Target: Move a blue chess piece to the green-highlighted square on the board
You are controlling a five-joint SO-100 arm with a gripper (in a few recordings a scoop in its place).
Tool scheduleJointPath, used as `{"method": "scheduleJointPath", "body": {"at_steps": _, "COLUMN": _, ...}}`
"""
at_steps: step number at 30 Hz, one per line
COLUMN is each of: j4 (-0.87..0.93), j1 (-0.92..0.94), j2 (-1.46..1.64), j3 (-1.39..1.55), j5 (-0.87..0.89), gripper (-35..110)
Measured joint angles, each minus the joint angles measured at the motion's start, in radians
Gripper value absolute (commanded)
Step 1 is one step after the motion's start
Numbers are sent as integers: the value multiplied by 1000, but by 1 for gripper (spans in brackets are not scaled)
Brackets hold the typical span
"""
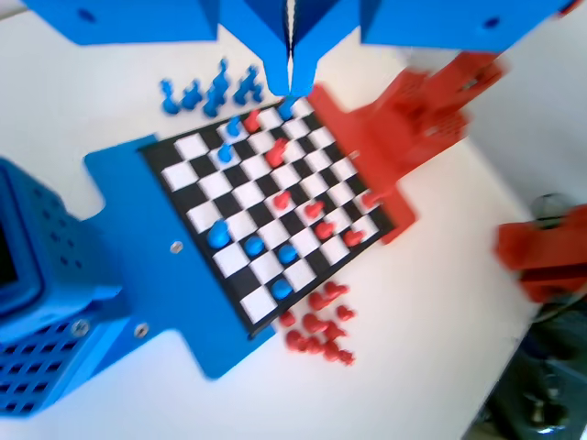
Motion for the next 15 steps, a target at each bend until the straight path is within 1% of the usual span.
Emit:
{"method": "scheduleJointPath", "body": {"at_steps": 5, "j4": 23, "j1": 46, "j2": -141, "j3": -3, "j5": -89, "gripper": 2}}
{"method": "scheduleJointPath", "body": {"at_steps": 10, "j4": -20, "j1": 78, "j2": -233, "j3": 48, "j5": -161, "gripper": 4}}
{"method": "scheduleJointPath", "body": {"at_steps": 15, "j4": -84, "j1": 66, "j2": -295, "j3": 117, "j5": -170, "gripper": 7}}
